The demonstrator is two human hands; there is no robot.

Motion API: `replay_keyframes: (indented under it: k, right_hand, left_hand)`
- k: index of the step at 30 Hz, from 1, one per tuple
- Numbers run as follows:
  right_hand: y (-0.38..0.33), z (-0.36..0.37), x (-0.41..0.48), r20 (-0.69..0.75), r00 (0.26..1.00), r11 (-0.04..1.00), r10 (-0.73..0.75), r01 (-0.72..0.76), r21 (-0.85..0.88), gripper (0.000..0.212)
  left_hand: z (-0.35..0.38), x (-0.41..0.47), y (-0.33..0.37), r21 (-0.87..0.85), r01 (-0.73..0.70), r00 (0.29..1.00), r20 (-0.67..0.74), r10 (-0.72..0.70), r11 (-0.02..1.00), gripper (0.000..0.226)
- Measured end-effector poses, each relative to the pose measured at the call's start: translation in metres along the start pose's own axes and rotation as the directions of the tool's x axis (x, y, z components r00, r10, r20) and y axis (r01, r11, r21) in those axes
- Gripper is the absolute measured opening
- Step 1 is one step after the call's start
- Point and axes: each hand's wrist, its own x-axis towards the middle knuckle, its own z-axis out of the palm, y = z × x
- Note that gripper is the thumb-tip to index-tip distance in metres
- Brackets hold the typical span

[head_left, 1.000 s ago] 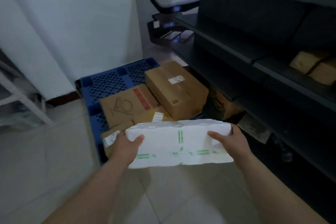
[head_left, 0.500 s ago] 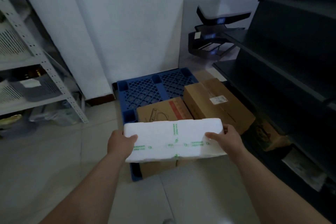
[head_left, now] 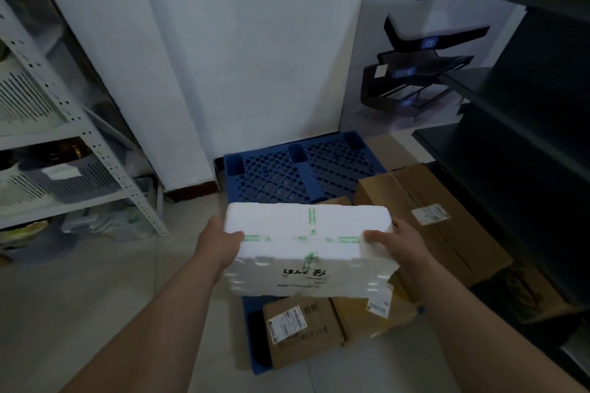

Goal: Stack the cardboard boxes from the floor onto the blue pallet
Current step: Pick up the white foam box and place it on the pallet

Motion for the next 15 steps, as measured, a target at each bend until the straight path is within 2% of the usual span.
replay_keyframes:
  k: [2, 4, 9, 11, 13, 15]
  right_hand:
    - [-0.008, 0.022, 0.019, -0.030, 0.999, 1.000, 0.016, -0.015, 0.013, 0.069]
    - [-0.015, 0.045, 0.035, -0.071, 0.996, 0.999, 0.047, -0.045, 0.029, 0.074]
    - [-0.029, 0.103, 0.064, -0.172, 0.976, 0.988, 0.131, -0.116, 0.099, 0.079]
    - [-0.034, 0.123, 0.068, -0.189, 0.969, 0.980, 0.156, -0.128, 0.154, 0.077]
    - [-0.035, 0.139, 0.070, -0.198, 0.964, 0.969, 0.180, -0.138, 0.206, 0.077]
    - [-0.033, 0.149, 0.072, -0.210, 0.955, 0.956, 0.207, -0.153, 0.248, 0.082]
  left_hand:
    - [-0.011, 0.035, 0.008, -0.002, 0.020, 1.000, -0.003, -0.020, 1.000, 0.061]
    - [-0.025, 0.074, 0.013, -0.023, 0.025, 0.999, 0.034, -0.024, 0.999, 0.050]
    - [-0.058, 0.163, 0.036, 0.053, -0.076, 0.981, 0.185, 0.065, 0.996, 0.020]
    - [-0.066, 0.198, 0.047, 0.099, -0.123, 0.965, 0.245, 0.096, 0.987, 0.022]
    - [-0.067, 0.227, 0.057, 0.089, -0.129, 0.949, 0.298, 0.098, 0.988, 0.036]
    - [-0.061, 0.249, 0.065, 0.072, -0.131, 0.931, 0.352, 0.097, 0.989, 0.040]
